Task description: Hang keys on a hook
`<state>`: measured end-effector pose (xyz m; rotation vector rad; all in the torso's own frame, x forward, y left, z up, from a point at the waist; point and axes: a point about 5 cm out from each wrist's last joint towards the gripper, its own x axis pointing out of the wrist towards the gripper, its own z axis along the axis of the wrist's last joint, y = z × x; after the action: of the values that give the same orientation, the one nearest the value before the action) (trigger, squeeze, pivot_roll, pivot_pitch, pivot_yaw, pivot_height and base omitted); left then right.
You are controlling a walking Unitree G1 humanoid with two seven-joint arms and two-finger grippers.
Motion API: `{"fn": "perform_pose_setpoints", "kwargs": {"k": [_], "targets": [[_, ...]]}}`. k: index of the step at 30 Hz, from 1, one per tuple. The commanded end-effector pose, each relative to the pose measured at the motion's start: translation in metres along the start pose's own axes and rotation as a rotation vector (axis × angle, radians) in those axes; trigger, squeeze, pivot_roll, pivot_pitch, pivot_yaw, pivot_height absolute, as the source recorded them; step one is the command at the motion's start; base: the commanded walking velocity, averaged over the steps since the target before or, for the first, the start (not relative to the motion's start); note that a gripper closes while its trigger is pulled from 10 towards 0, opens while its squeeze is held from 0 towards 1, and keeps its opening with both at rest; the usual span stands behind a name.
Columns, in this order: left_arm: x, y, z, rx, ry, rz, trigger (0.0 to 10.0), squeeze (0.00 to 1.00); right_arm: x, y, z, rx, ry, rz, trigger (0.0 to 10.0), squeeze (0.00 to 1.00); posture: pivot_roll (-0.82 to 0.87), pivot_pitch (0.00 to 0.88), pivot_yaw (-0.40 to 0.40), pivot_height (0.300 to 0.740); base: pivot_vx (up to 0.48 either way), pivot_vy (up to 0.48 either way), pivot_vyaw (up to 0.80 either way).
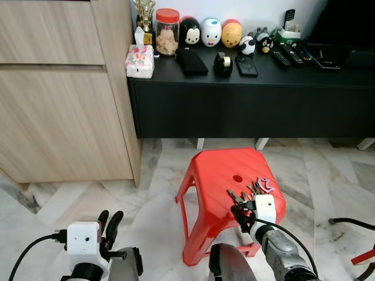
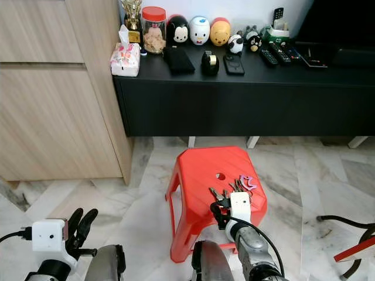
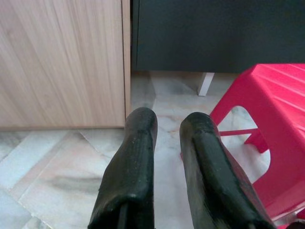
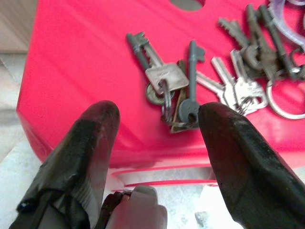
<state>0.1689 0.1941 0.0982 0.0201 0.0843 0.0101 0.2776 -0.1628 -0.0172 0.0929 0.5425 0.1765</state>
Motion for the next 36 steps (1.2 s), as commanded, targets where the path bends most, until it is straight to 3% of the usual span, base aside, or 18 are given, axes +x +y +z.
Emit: {"fn": "perform_pose_setpoints", "kwargs": {"k": [1, 10, 12, 13, 18, 20, 21, 22, 24, 32, 34, 35, 36], "targets": [[-0.003, -0.002, 0.005, -0.005, -0.001, -0.003, 10.0, 0.0, -0.002, -0.003, -0.004, 0.016, 0.005, -0.01, 10.0, 0.0, 0.14, 0.179, -0.135, 0.593, 0.0, 0.0, 0.0], [-0.004, -0.003, 0.011, 0.0, -0.002, -0.011, 10.0, 0.0, 0.0, -0.002, 0.003, 0.027, -0.028, 0.001, 10.0, 0.0, 0.14, 0.191, -0.131, 0.593, 0.0, 0.0, 0.0], [-0.004, -0.003, 0.012, 0.0, 0.0, -0.011, 10.0, 0.0, 0.001, -0.002, 0.007, 0.034, -0.051, 0.003, 7.8, 0.0, 0.14, 0.192, -0.132, 0.593, 0.0, 0.0, 0.0], [-0.004, -0.003, 0.012, 0.0, 0.001, -0.011, 10.0, 0.0, 0.001, -0.002, 0.009, 0.036, -0.061, 0.004, 7.4, 0.0, 0.14, 0.192, -0.132, 0.593, 0.0, 0.0, 0.0], [-0.004, -0.003, 0.013, 0.0, 0.001, -0.012, 10.0, 0.0, 0.002, -0.001, 0.014, 0.046, -0.084, 0.013, 9.2, 0.0, 0.14, 0.191, -0.131, 0.593, 0.0, 0.0, 0.0], [-0.003, -0.004, 0.013, 0.001, 0.0, -0.014, 10.0, 0.0, 0.002, 0.001, 0.014, 0.049, -0.088, 0.032, 9.1, 0.0, 0.14, 0.19, -0.131, 0.593, 0.0, 0.0, 0.0], [-0.003, -0.005, 0.013, 0.002, -0.001, -0.016, 10.0, 0.0, 0.002, 0.002, 0.014, 0.046, -0.087, 0.039, 7.4, 0.0, 0.14, 0.19, -0.132, 0.593, 0.0, 0.0, 0.0], [-0.003, -0.005, 0.014, 0.002, -0.001, -0.017, 10.0, 0.0, 0.002, 0.002, 0.013, 0.043, -0.086, 0.041, 7.4, 0.0, 0.14, 0.19, -0.132, 0.593, 0.0, 0.0, 0.0], [-0.003, -0.005, 0.014, 0.002, 0.0, -0.017, 10.0, 0.0, 0.002, 0.003, 0.012, 0.04, -0.083, 0.041, 0.0, 0.0, 0.14, 0.19, -0.132, 0.593, 0.0, 0.0, 0.0], [-0.004, -0.008, 0.013, -0.002, 0.005, -0.023, 10.0, 0.0, 0.001, 0.004, 0.009, 0.031, -0.076, 0.048, 0.0, 0.0, 0.14, 0.194, -0.134, 0.593, 0.0, 0.0, 0.0], [-0.004, -0.009, 0.013, -0.003, 0.006, -0.024, 10.0, 0.0, 0.001, 0.002, 0.008, 0.024, -0.071, 0.037, 3.5, 0.0, 0.14, 0.195, -0.134, 0.593, 0.0, 0.0, 0.0], [-0.004, -0.009, 0.013, -0.004, 0.007, -0.024, 10.0, 0.0, 0.001, 0.001, 0.009, 0.022, -0.07, 0.031, 10.0, 0.0, 0.14, 0.195, -0.135, 0.593, 0.0, 0.0, 0.0], [-0.004, -0.009, 0.013, -0.005, 0.007, -0.023, 10.0, 0.0, 0.001, 0.001, 0.009, 0.022, -0.07, 0.028, 10.0, 0.0, 0.14, 0.195, -0.135, 0.593, 0.0, 0.0, 0.0]]}}
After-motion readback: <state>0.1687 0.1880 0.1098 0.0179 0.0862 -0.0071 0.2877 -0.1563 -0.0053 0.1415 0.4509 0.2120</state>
